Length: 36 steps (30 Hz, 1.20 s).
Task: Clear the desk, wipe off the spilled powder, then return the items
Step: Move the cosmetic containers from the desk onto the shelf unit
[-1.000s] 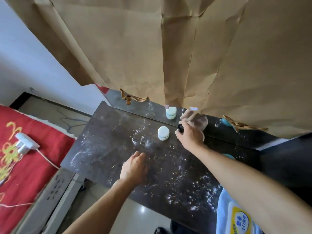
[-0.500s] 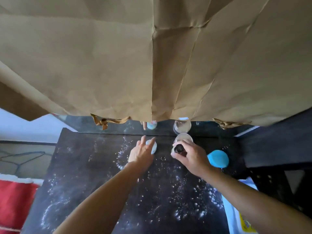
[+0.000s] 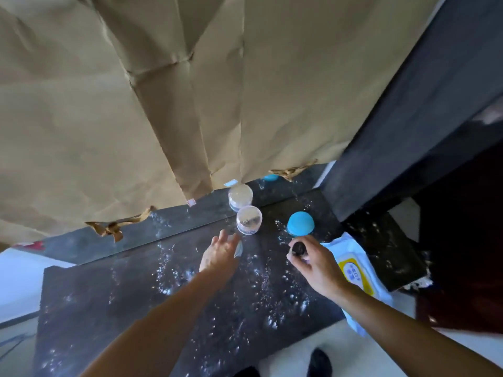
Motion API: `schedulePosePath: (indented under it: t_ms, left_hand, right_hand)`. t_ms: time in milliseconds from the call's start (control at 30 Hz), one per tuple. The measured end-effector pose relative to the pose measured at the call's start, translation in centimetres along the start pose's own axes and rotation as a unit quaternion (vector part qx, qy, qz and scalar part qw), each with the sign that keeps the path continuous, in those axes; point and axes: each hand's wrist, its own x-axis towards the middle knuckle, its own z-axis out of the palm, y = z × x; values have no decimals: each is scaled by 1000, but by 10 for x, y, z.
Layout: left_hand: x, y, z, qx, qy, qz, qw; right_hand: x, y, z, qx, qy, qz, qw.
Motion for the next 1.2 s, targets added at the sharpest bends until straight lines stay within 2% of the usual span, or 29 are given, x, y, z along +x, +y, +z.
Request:
schedulePosePath:
  t_ms: [300,567,833,1033,1200]
  left_hand:
    - [-26,146,0,-40,79,97,991]
    - [-34,301,26,-55,94,155,982]
    - [6,392,27,-27,101,150,983]
    - [80,424,23,-24,95,132,986]
    - [155,454,29,-27,78,79,993]
  right_hand:
    - [-62,51,-116,2,68,61,996]
    - [-120,112,-250,-8,106,61,992]
    - [-135,158,-327,17,127,101,987]
    - [-100,189,-349,34,121,112,986]
    - [-66,217,-364,24,89,128,988]
